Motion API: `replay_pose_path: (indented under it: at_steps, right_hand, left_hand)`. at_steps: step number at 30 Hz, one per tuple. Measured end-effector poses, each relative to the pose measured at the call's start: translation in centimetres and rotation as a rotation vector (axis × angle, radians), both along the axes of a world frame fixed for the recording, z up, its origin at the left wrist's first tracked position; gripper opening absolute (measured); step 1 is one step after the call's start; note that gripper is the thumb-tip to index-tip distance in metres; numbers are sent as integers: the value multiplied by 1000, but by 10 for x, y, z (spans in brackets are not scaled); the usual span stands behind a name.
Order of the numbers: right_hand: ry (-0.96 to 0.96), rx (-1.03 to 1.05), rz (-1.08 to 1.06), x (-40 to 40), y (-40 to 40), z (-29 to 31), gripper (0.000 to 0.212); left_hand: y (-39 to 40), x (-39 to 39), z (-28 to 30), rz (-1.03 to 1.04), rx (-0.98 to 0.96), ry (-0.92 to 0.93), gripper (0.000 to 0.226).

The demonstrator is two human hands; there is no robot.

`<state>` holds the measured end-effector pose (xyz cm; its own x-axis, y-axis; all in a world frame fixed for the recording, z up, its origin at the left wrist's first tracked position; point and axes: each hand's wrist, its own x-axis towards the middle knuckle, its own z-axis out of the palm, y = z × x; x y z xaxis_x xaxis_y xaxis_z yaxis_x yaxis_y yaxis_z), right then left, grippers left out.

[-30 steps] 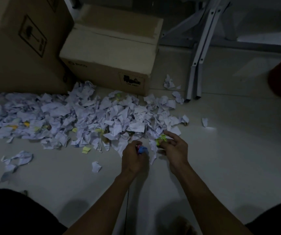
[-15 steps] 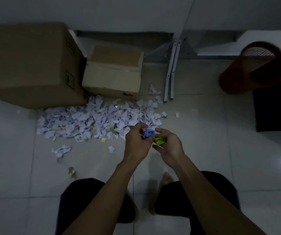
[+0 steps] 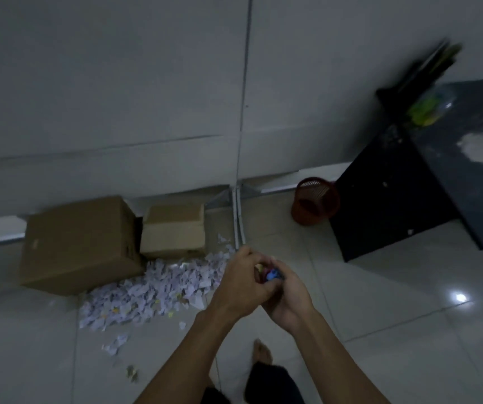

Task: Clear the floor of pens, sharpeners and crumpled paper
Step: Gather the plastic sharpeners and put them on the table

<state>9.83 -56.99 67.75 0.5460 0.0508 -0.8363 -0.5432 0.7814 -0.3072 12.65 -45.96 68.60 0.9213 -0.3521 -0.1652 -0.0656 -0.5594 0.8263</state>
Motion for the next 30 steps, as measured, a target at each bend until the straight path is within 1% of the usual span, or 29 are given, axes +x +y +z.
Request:
replay_pose_path:
  at_steps: [3,5,8,10,13,16,20,22,26,30]
  right_hand:
    - [-39,37,-86,4,-14,38,38]
    - [-79,17,-156,6,-27,57,36]
    - [-109,-50,-243,13,-48,77,30]
    - [-137,-70,-314,21,-71,89,30]
    - [-171,-82,-395,42,-109,98,32]
    - [-177,-95,-437,76,-151,97,34]
    - [-180,-96,-465,138,-221,93,23]
    - [-172,-85,-496,170,-260,92,21]
    - [-126,-57,-574,227,-337,88,27]
    - [-129,-94,-587,281,-410,95,19]
  left_hand:
    - [-12,13,42,61,-57,-115,30]
    - [-22,22,66,106,-107,-155,25]
    - [-33,37,82,120,-125,-230,11]
    - [-45,50,89,97,-139,-265,7]
    - [-70,75,97,62,-158,-255,5]
    - [-99,109,97,32,-152,-243,11]
    - [-153,169,87,31,-140,-214,18]
    - [-187,201,83,20,-135,-186,15]
    - [-262,255,81,14,-114,-102,12]
    - [-340,306,79,-28,-87,-68,13]
